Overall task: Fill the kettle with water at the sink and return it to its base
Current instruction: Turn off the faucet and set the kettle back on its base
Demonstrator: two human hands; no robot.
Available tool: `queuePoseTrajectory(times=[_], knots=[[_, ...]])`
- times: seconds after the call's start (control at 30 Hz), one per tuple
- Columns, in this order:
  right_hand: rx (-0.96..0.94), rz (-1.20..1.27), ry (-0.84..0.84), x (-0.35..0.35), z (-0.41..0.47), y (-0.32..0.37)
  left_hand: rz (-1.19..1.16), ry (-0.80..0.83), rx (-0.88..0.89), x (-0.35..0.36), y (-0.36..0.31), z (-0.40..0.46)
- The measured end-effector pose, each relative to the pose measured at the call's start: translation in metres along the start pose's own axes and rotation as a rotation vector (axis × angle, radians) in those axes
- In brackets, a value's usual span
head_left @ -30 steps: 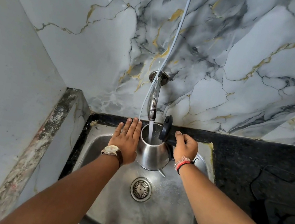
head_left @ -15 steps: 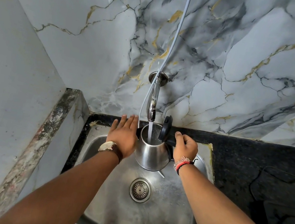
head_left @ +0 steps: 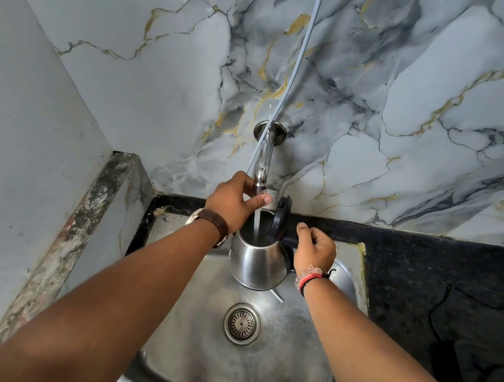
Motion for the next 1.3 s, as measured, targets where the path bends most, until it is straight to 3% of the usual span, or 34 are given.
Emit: queuePoseTrajectory(times=[0.13, 0.2, 0.3, 0.37, 0.47, 0.57, 0.93, 1.3], knots=[[0.009, -0.005, 0.001, 0.001, 0.0, -0.004, 0.155, -0.171, -0.097, -0.001, -0.019, -0.007], [0.002, -0.009, 0.003, 0.001, 0.0, -0.003, 0.102, -0.192, -0.03, -0.001, -0.018, -0.014], [-0.014, -0.011, -0.003, -0.001, 0.001, 0.0, 0.055, -0.098, 0.141, -0.003, 0.0, -0.029], [-0.014, -0.01, -0.007, -0.004, 0.001, 0.0, 0.234, 0.017, 0.225, -0.001, 0.021, -0.039], [-0.002, 0.002, -0.015, -0.008, -0.002, -0.001, 0.672, 0.232, 0.2, 0.012, 0.047, -0.058], [0.012, 0.033, -0.015, -0.016, -0.008, -0.001, 0.822, 0.288, 0.186, 0.024, 0.054, -0.076], [0.02, 0.11, -0.098, -0.11, -0.045, -0.003, 0.877, 0.244, 0.346, 0.053, -0.001, -0.146], [-0.005, 0.076, -0.348, -0.333, -0.058, -0.008, 0.708, 0.259, 0.604, 0.192, -0.122, -0.224]])
Point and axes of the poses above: each hand's wrist, its own z-axis towards the middle knuckle, its own x-axis out of the palm, y = z × x, the point moved 5 cm from there along z, towards the middle knuckle, and after that the axes turned 3 degrees about -y, right-handed, at the moved point
